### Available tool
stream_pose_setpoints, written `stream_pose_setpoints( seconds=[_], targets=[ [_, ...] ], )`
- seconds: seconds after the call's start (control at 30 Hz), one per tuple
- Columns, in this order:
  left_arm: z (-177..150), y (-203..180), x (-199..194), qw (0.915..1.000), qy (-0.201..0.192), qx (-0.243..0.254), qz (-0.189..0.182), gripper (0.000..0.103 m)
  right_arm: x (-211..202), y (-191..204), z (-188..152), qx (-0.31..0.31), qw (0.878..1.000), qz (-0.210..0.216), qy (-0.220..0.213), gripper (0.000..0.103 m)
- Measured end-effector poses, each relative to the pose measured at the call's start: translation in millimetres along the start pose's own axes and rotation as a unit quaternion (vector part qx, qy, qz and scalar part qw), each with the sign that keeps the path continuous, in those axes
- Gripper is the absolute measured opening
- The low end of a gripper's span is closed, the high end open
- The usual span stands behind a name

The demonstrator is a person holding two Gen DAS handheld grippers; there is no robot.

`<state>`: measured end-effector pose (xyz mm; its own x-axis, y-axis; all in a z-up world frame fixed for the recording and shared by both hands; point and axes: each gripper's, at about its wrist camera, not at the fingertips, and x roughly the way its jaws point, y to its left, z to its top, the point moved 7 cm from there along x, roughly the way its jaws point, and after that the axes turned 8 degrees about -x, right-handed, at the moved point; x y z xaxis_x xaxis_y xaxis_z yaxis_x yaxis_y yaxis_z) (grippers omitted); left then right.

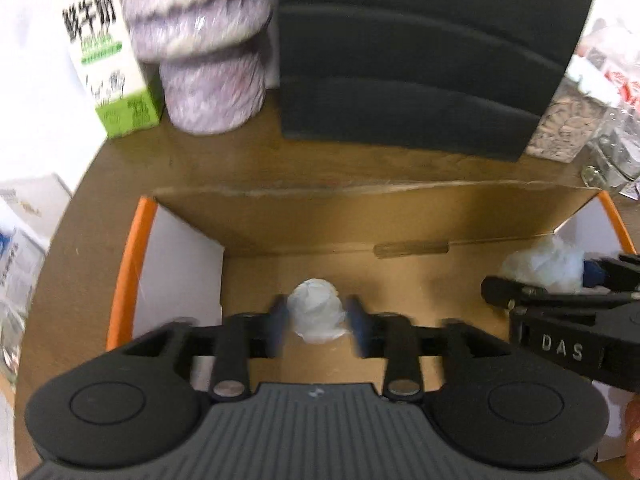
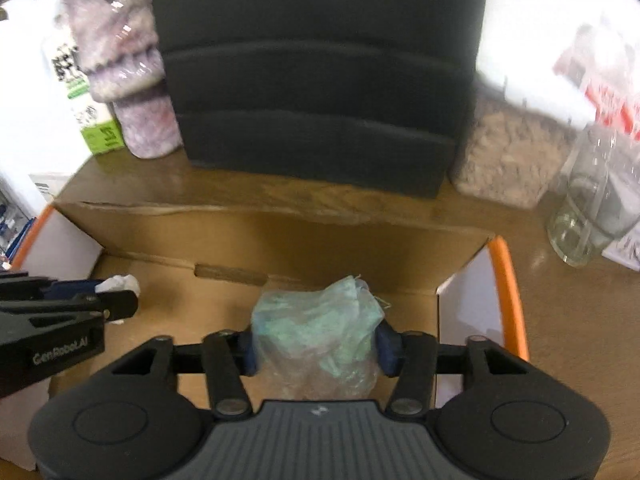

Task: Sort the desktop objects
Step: 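Carry tissue and bag into the cardboard box and open both grippers, then move the right gripper back to the table and grasp a small white cap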

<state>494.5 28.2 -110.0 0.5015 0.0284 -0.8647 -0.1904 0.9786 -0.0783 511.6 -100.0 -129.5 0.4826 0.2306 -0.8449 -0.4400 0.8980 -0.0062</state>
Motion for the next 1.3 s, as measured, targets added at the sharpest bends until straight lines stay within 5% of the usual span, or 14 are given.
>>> stream_pose_setpoints(
  seconds=[0.23,0.43,0.9,1.3],
  targets=[
    [3.2,9.9,-14.3,0.9996,-0.028,-0.002,0.007,0.088,-7.9,1.0,-5.6,0.011,1.0,0.023,0.0,0.087],
    [6.9,17.9,-29.9,0.9991,-0.038,-0.019,-0.006,0.1,-31.2,2.0,-1.5,0.025,0.999,0.038,-0.02,0.099],
    [-7.9,12.9,-82.3,0.9976,-0.065,-0.014,-0.021,0.103,-91.6,8.1,-4.1,0.019,0.997,0.039,-0.06,0.103],
    [-64.5,31.6,-189.9,0.9782,-0.19,-0.019,-0.083,0.103,-200.1,22.2,-55.4,-0.037,0.98,0.042,-0.193,0.103]
  ],
)
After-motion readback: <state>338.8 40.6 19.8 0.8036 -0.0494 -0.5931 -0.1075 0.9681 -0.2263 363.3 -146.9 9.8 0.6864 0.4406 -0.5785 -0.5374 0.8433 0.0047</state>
